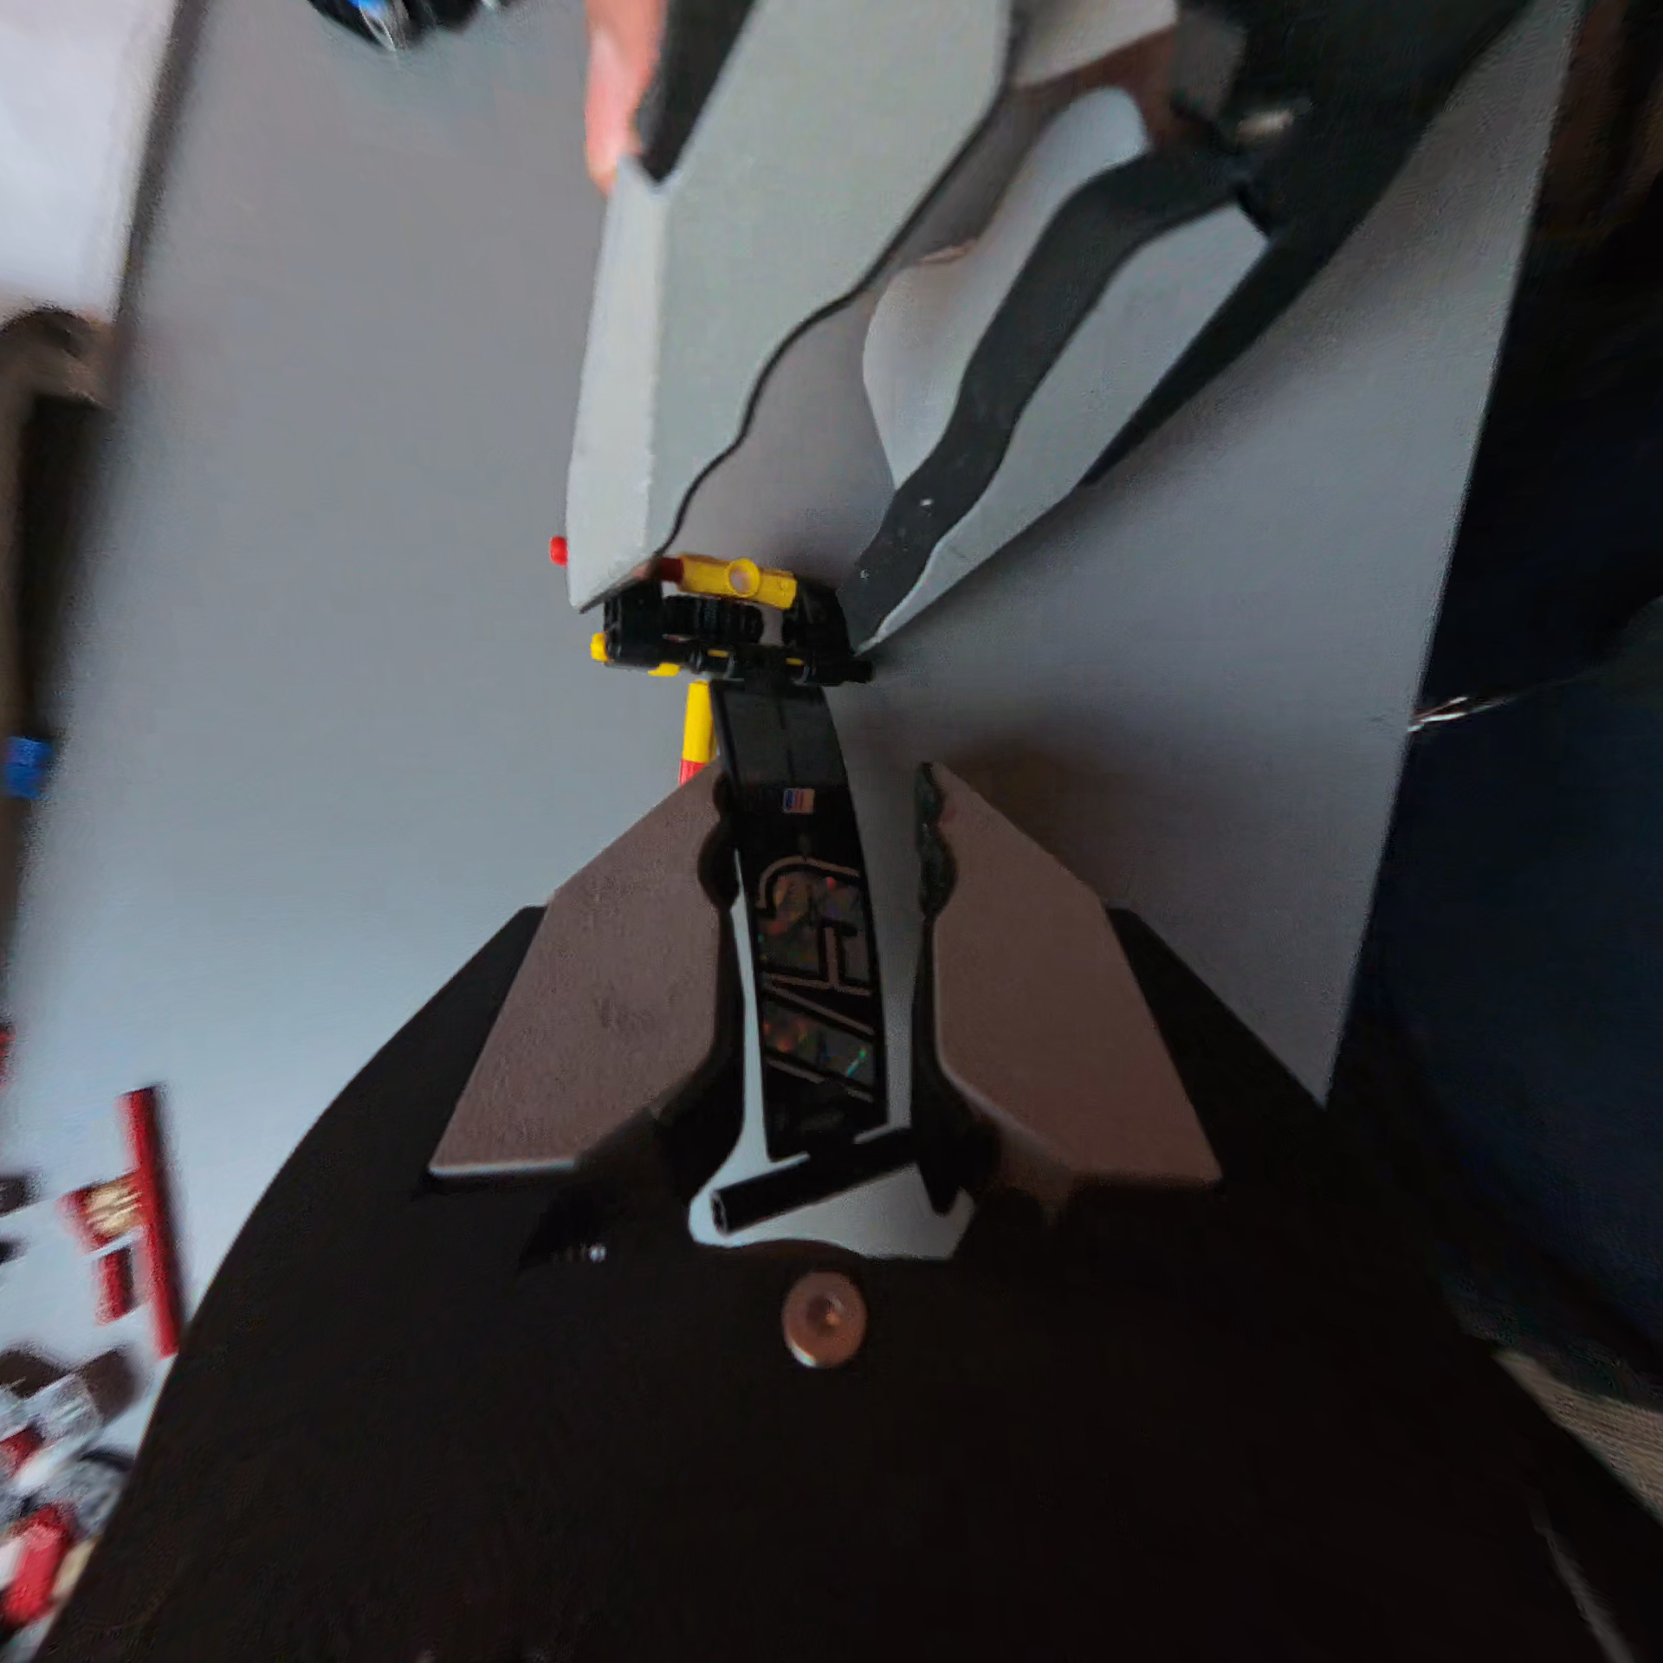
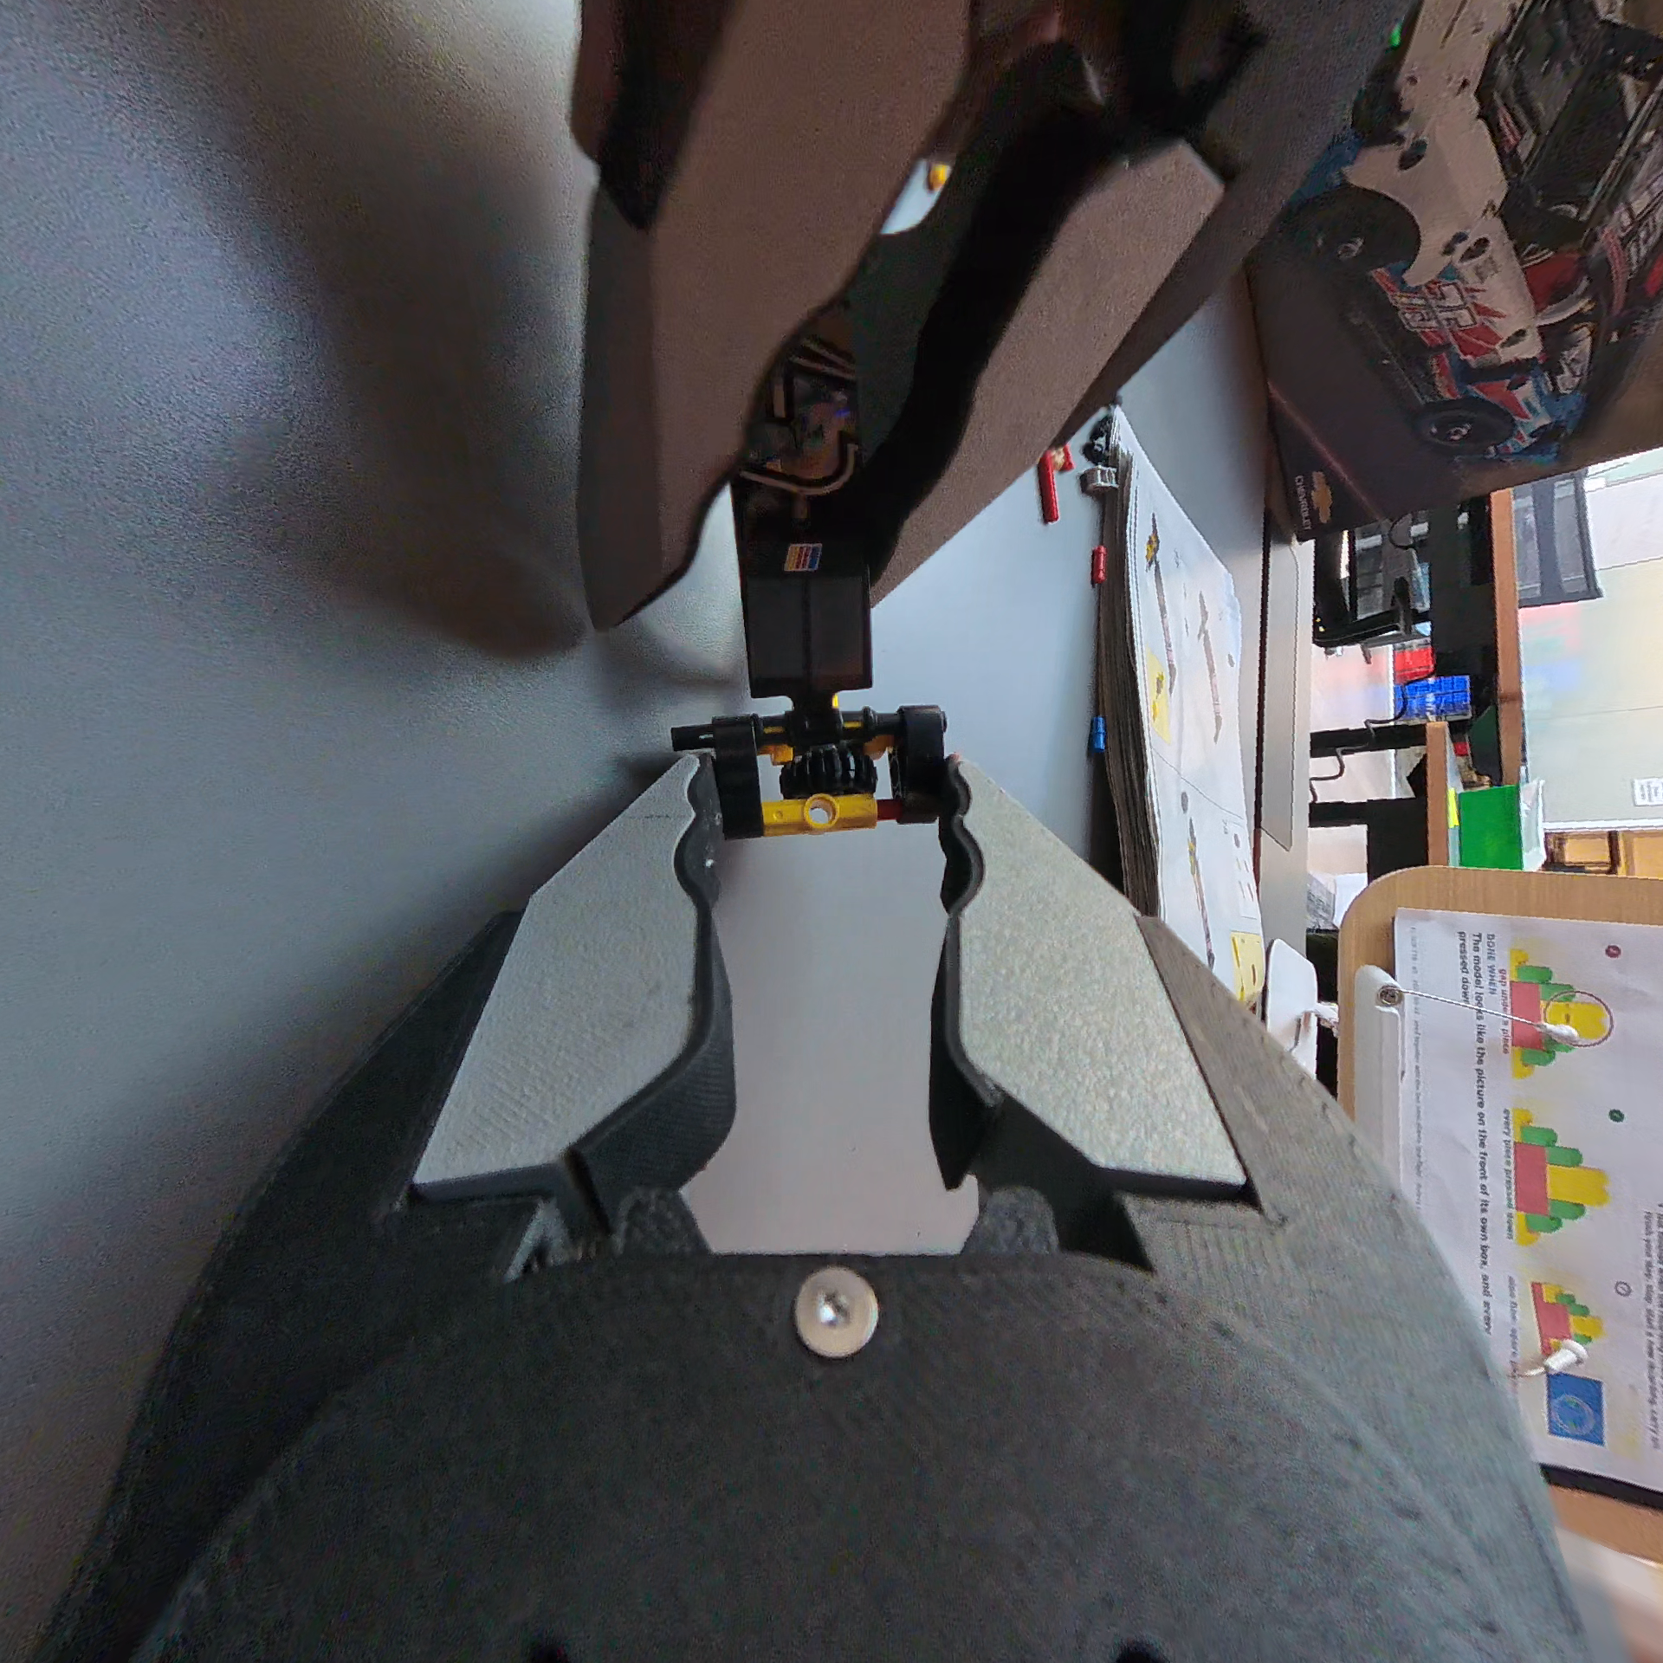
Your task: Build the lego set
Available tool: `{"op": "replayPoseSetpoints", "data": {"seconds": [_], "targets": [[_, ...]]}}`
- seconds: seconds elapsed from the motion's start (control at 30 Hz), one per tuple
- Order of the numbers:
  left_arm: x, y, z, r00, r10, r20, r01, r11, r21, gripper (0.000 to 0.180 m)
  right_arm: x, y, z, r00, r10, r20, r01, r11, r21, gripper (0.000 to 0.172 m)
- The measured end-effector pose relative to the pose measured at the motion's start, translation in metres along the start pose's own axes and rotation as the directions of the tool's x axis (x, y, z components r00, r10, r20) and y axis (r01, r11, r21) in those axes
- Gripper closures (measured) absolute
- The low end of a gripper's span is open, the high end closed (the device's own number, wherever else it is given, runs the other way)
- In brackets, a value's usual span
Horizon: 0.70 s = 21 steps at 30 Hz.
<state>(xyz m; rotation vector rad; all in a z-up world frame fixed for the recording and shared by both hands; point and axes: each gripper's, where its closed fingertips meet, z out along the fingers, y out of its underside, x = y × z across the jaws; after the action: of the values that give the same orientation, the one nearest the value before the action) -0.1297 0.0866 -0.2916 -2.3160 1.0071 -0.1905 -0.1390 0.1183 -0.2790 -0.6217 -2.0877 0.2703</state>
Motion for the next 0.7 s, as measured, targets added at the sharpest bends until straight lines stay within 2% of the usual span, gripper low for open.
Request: {"op": "replayPoseSetpoints", "data": {"seconds": [0.1,0.13,0.17,0.2,0.37,0.5,0.7], "targets": [[-0.002,-0.002,-0.004,0.987,0.098,0.131,-0.099,0.995,0.002,0.141,0.0,-0.001,0.001,1.0,0.002,-0.001,-0.002,1.0,0.007,0.123],[-0.005,-0.004,-0.007,0.978,0.115,0.175,-0.118,0.993,0.004,0.131,0.0,-0.001,0.001,1.0,0.013,0.006,-0.014,1.0,0.007,0.124],[-0.011,-0.005,-0.01,0.963,0.122,0.239,-0.126,0.992,0.003,0.113,0.0,-0.001,0.001,1.0,0.027,0.015,-0.027,1.0,0.01,0.124],[-0.014,-0.004,-0.013,0.952,0.14,0.271,-0.143,0.99,-0.009,0.11,0.0,0.0,0.001,0.999,0.039,0.022,-0.039,0.999,0.013,0.123],[-0.023,-0.003,-0.015,0.887,0.258,0.384,-0.241,0.966,-0.092,0.113,-0.002,-0.001,0.001,0.997,0.062,0.042,-0.064,0.998,0.028,0.124],[-0.028,-0.01,-0.006,0.815,0.358,0.455,-0.337,0.932,-0.13,0.124,-0.005,-0.005,0.001,0.991,0.101,0.084,-0.106,0.992,0.061,0.124],[-0.025,-0.012,-0.001,0.817,0.342,0.463,-0.338,0.936,-0.095,0.14,-0.008,-0.008,0.002,0.982,0.144,0.121,-0.157,0.983,0.1,0.124]]}}
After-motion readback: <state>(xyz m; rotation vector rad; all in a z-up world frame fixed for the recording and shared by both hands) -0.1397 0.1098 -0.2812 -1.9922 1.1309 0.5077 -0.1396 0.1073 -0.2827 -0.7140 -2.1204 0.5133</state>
